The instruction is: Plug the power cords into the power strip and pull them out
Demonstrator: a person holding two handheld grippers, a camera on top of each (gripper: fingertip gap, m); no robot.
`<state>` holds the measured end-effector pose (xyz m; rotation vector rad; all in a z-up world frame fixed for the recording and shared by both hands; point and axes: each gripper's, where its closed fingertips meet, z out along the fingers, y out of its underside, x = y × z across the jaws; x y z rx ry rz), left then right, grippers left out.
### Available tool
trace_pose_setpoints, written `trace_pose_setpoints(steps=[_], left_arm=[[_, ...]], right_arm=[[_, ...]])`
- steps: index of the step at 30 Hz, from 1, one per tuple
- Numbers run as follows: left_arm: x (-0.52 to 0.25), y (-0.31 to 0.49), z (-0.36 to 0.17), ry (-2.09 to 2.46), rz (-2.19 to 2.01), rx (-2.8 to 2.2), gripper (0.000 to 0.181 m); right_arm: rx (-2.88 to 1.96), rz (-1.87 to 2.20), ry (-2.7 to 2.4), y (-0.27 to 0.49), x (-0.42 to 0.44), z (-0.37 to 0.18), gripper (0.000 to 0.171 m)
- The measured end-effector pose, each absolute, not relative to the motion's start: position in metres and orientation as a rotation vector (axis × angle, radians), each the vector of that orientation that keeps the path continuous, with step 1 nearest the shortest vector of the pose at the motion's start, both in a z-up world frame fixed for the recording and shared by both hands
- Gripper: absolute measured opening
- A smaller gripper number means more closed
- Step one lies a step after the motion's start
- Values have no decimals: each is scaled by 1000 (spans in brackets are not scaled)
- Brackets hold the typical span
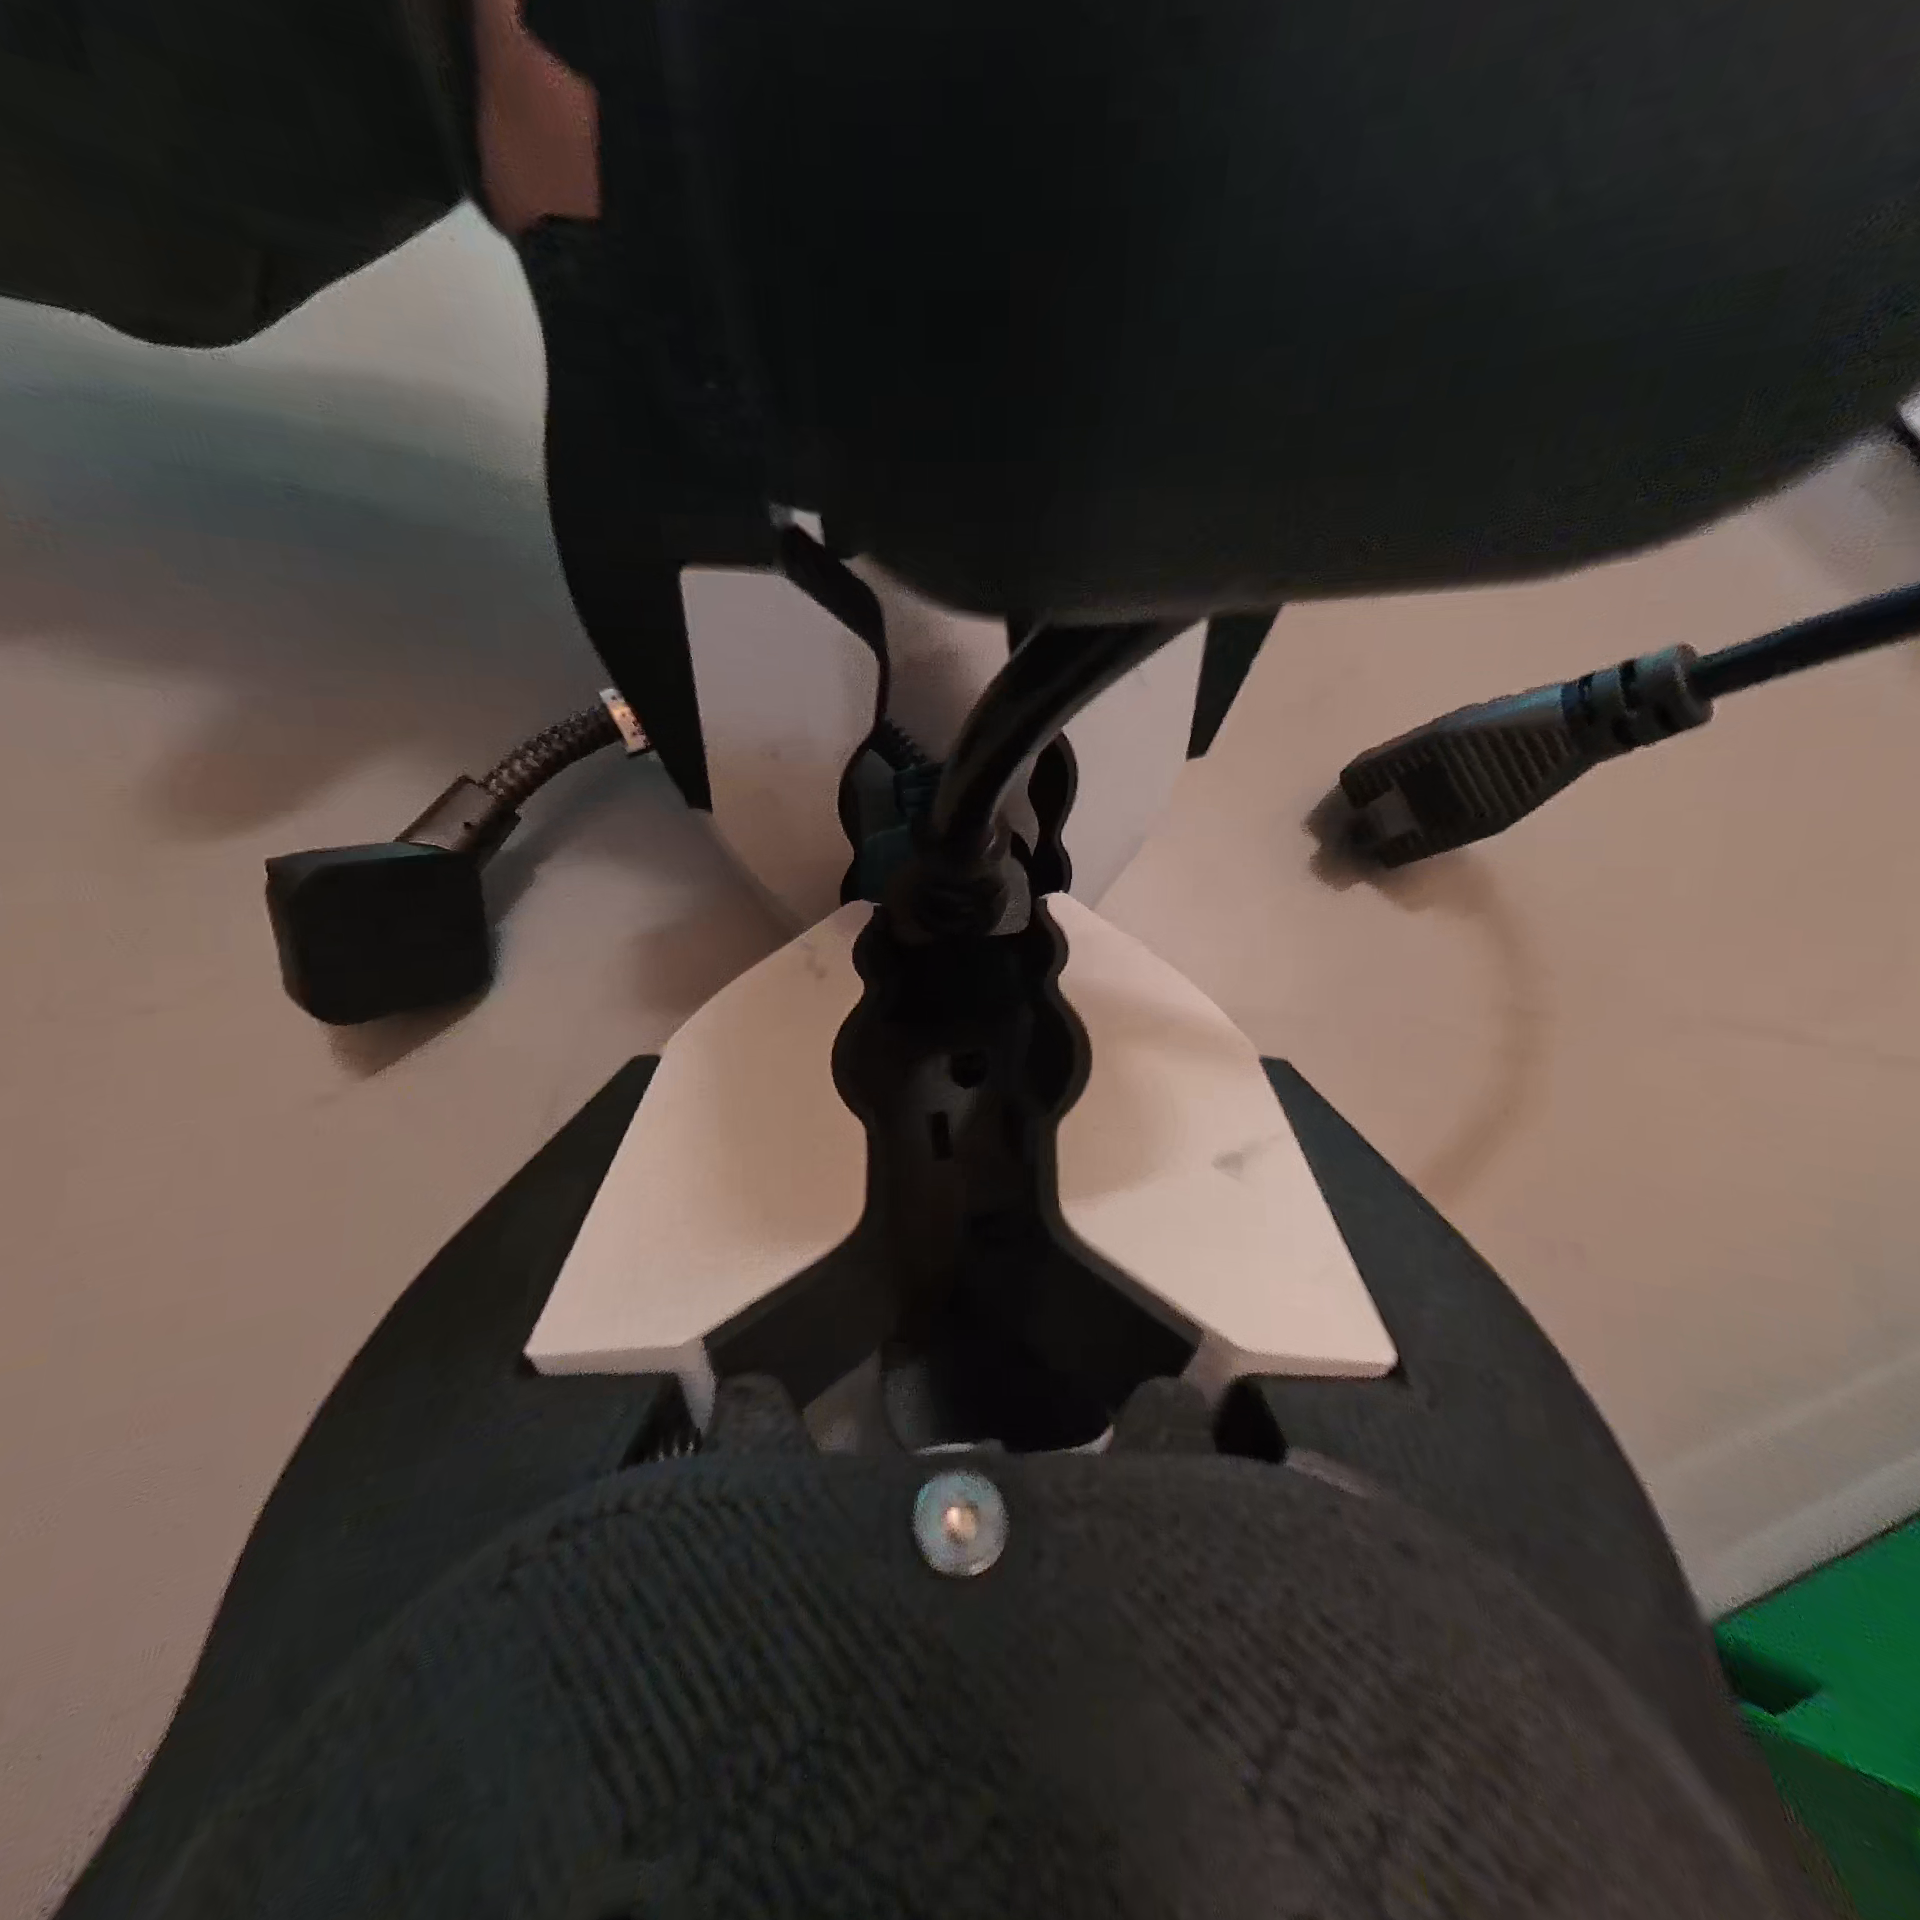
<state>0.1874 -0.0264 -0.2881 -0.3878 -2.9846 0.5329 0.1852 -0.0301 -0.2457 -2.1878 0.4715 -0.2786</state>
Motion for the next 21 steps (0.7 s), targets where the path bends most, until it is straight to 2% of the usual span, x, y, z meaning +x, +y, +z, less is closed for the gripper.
trace_pose_setpoints(steps=[21], left_arm=[[188,-33,-288,-3006,548,-357,44]], right_arm=[[-2201,-281,449,-37,186,-244,24]])
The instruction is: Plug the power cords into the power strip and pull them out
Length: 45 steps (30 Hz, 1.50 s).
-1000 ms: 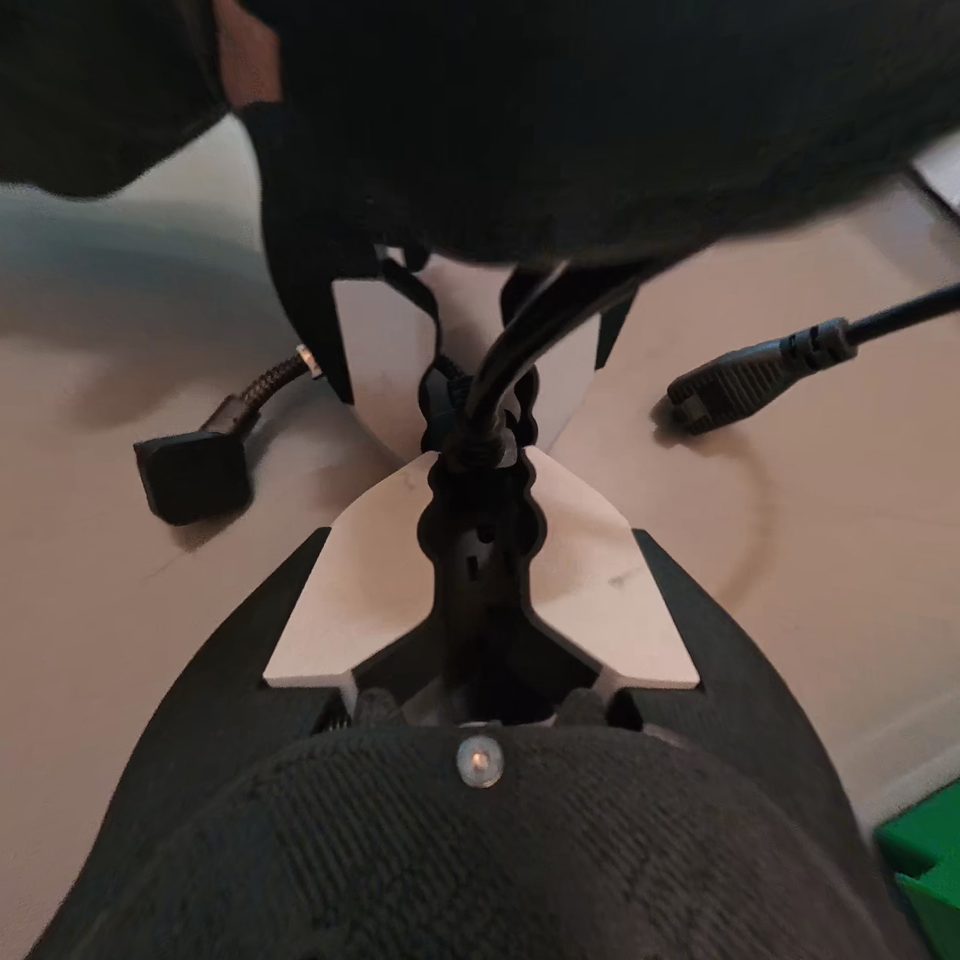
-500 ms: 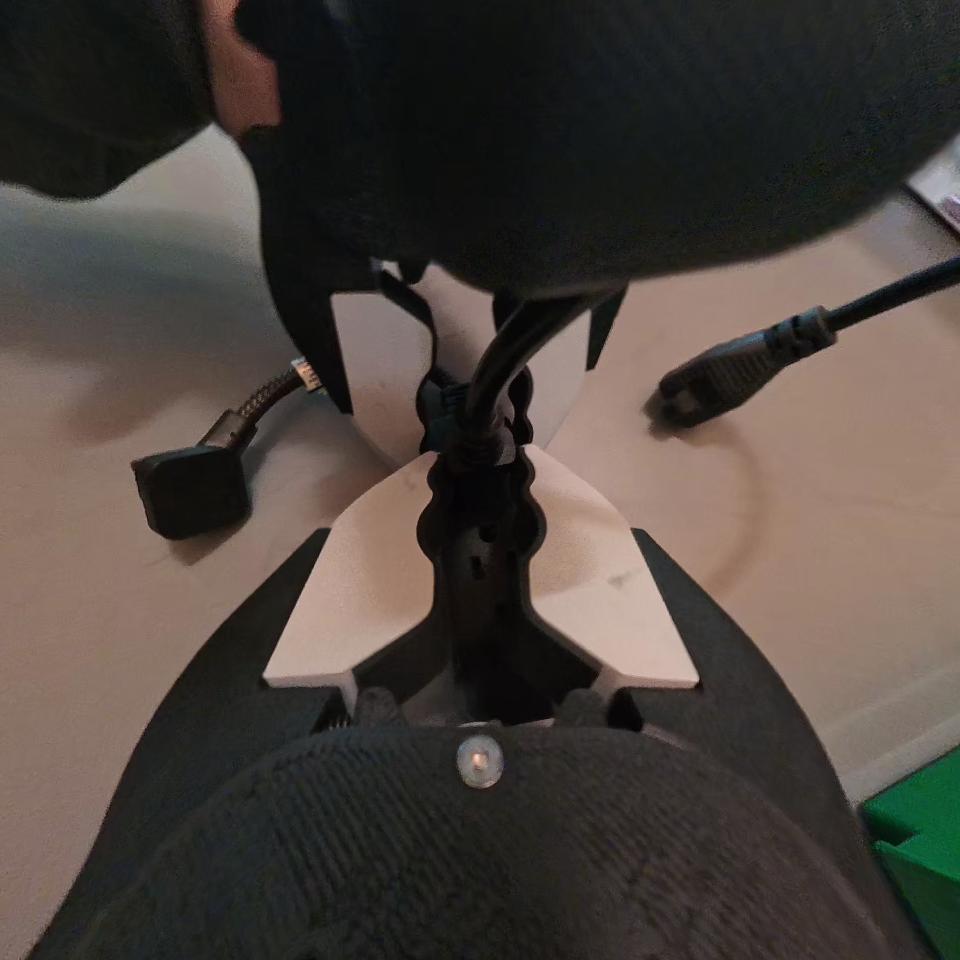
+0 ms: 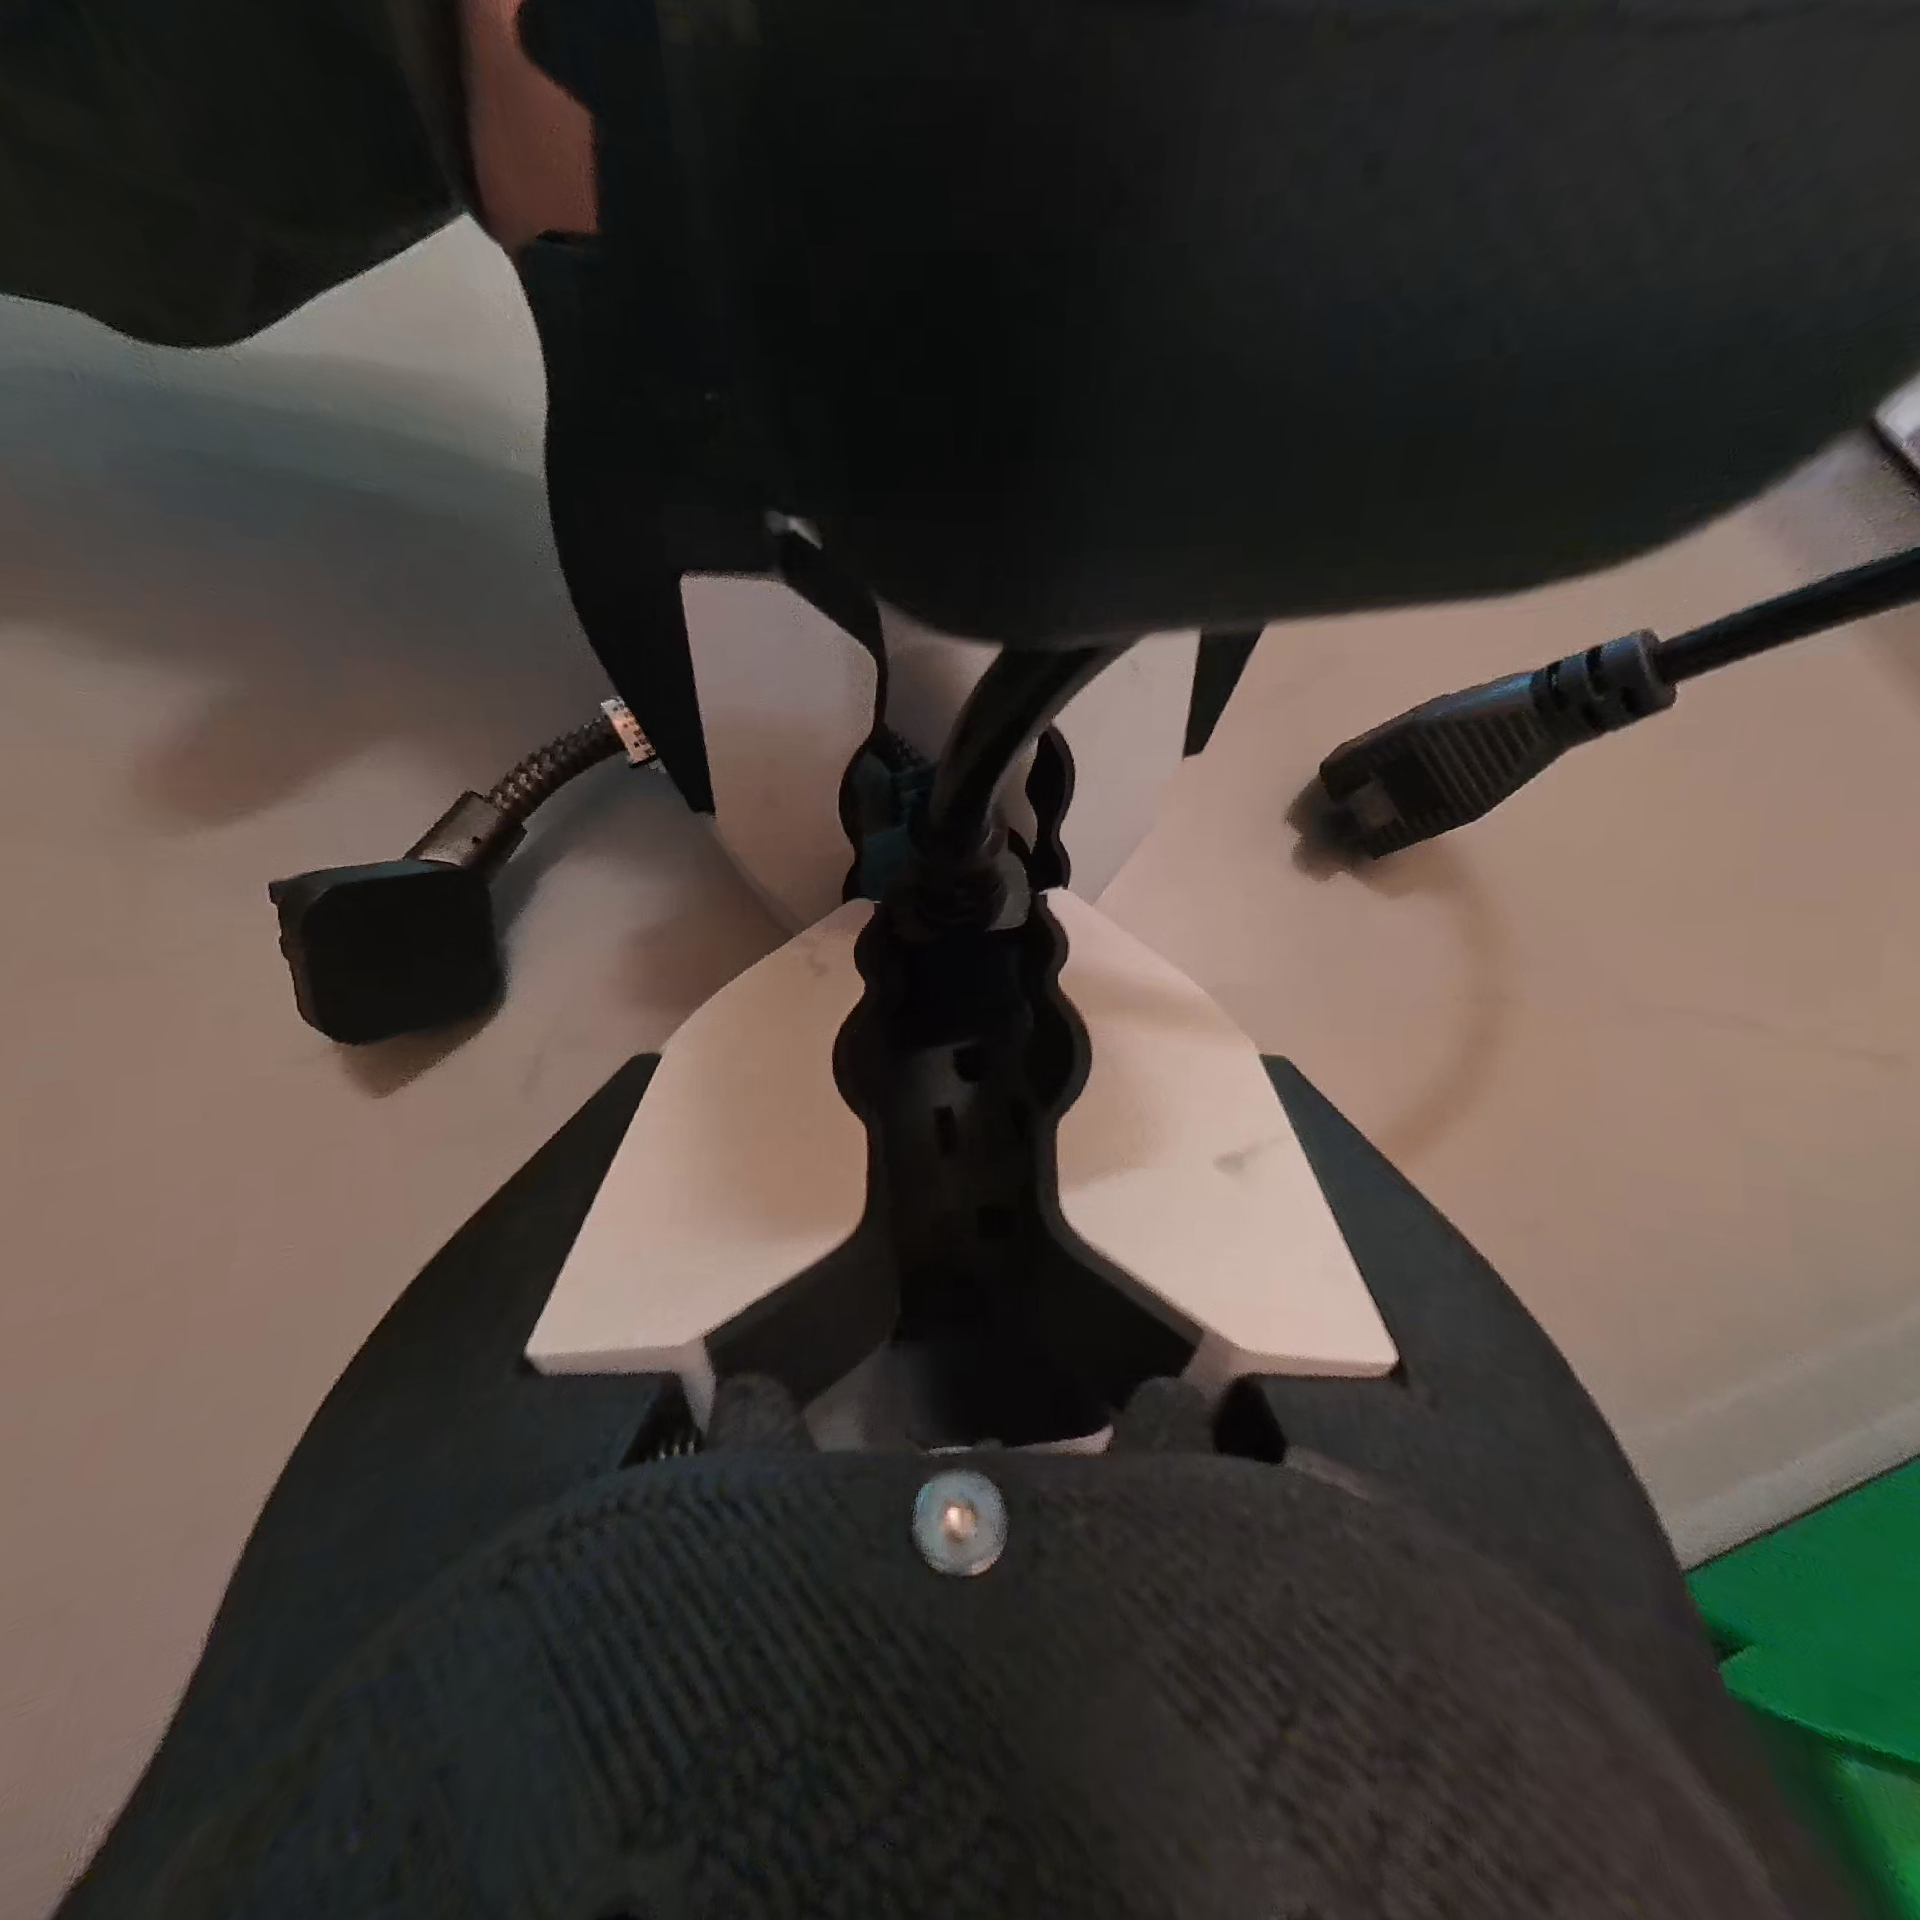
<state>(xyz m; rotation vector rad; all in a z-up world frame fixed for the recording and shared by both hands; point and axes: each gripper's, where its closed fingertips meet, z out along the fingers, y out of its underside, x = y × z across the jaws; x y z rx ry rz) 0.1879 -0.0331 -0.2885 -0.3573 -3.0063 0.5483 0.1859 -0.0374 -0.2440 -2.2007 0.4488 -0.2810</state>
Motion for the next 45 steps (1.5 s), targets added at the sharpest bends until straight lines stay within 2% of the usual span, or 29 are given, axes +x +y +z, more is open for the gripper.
trace_pose_setpoints(steps=[19,41,45], left_arm=[[204,-13,-289,-3050,547,-258,44],[202,-10,-286,-3017,696,-301,43],[200,-15,-281,-2960,812,-184,43]], right_arm=[[-2114,-209,467,-20,205,-244,24],[-2278,-259,398,-13,203,-242,25],[-2252,-237,421,-14,201,-243,25]])
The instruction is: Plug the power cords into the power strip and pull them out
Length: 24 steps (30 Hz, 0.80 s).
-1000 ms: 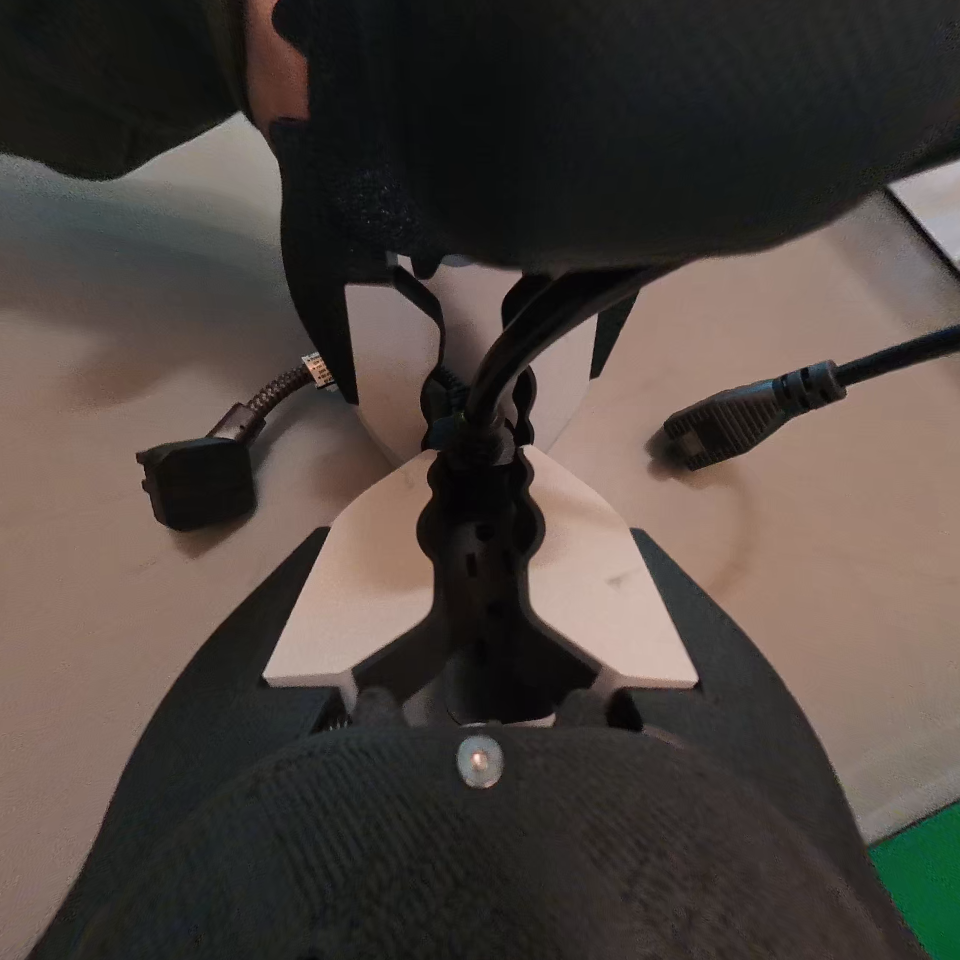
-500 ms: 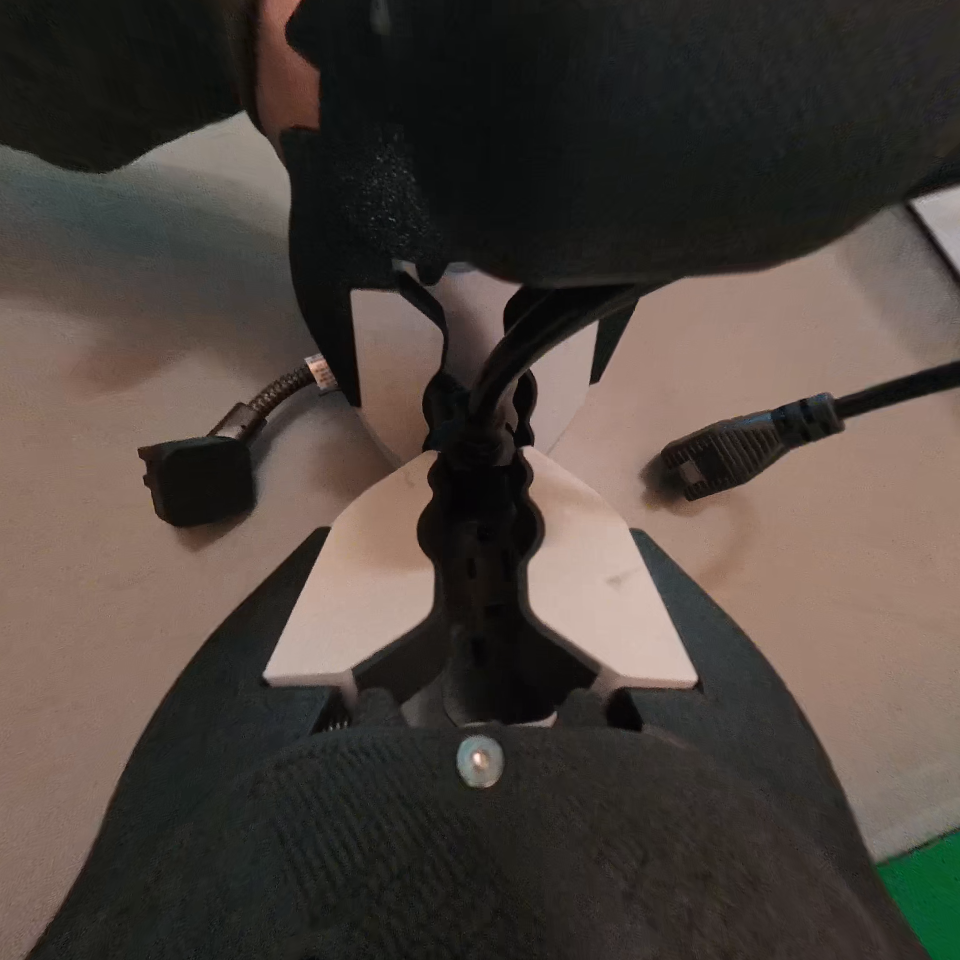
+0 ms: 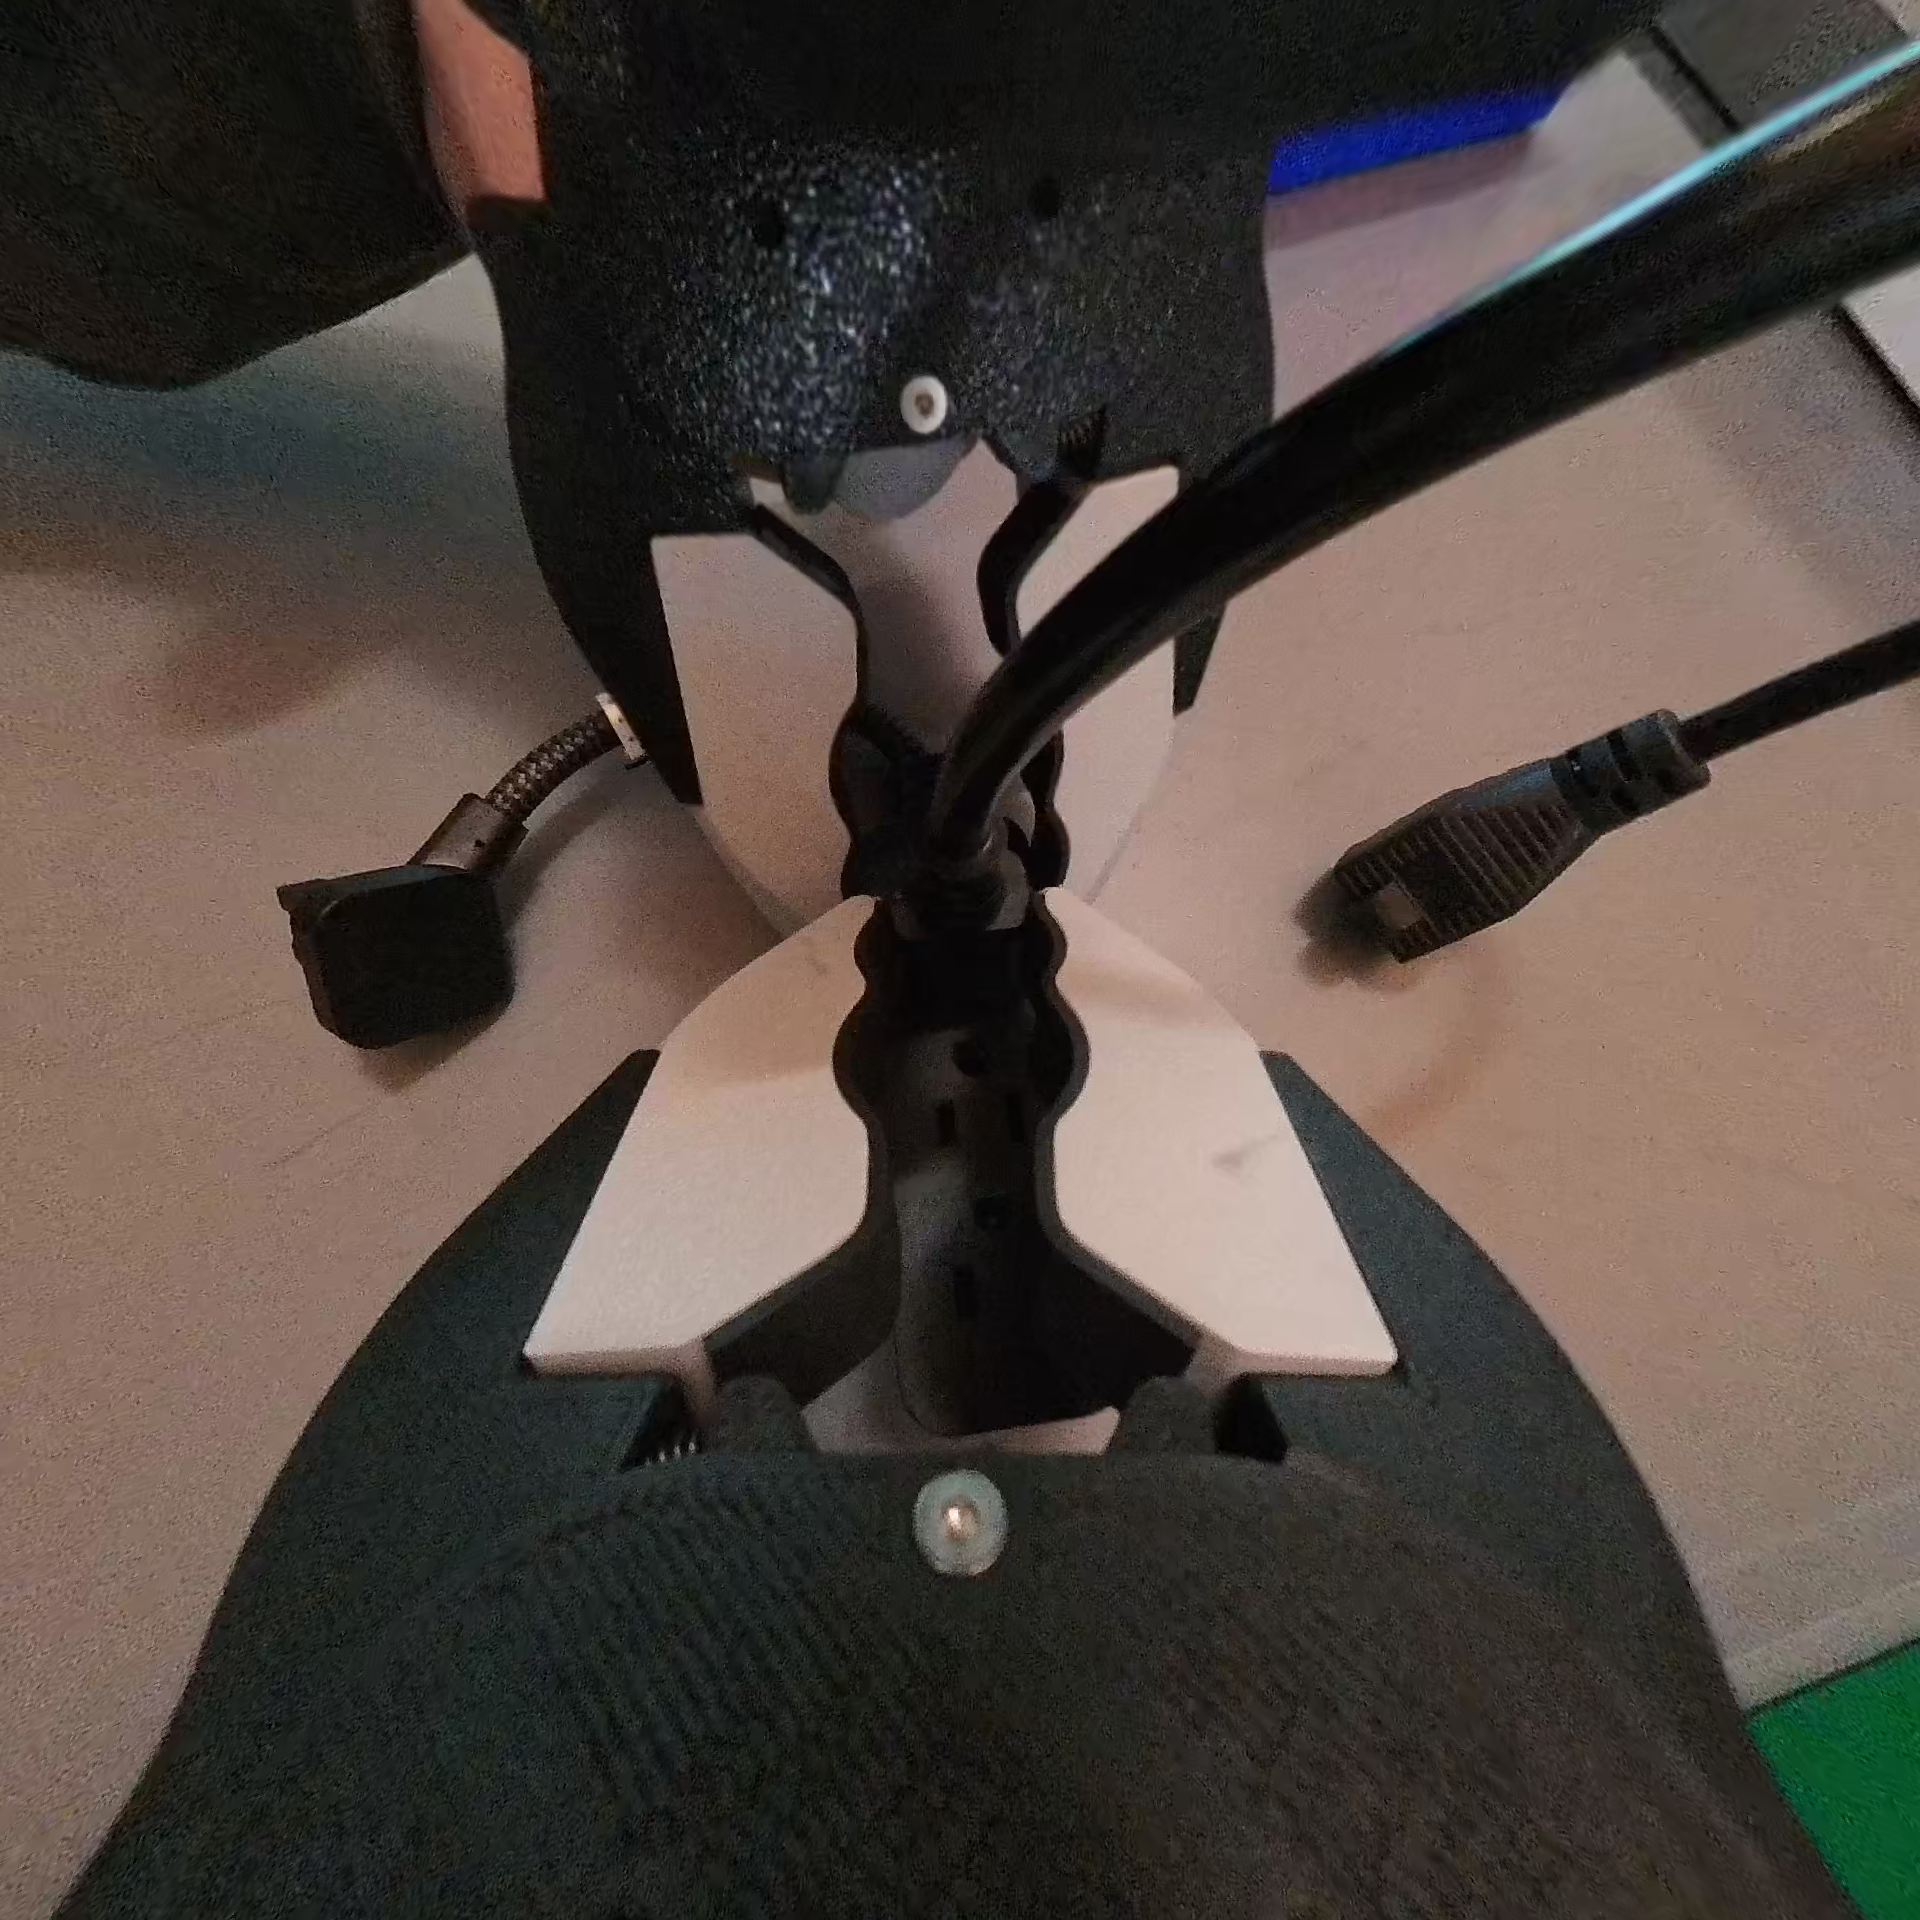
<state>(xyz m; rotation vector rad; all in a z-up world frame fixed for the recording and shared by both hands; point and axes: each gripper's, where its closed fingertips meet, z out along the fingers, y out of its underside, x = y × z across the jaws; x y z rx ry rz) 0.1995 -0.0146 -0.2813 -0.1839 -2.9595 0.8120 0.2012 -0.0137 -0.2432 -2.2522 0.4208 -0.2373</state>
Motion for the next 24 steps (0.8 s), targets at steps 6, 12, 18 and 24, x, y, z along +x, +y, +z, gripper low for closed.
trace_pose_setpoints(steps=[6,12,18,24], left_arm=[[196,-19,-272,-2957,897,-299,39],[195,-17,-276,-2964,781,-364,39],[191,-15,-275,-2931,812,-392,39],[192,-16,-276,-2973,795,-369,39]], right_arm=[[-2262,-226,414,-15,198,-245,24],[-2288,-215,403,-16,195,-249,24],[-2266,-237,383,-13,192,-247,23],[-2229,-216,441,-15,195,-247,23]])
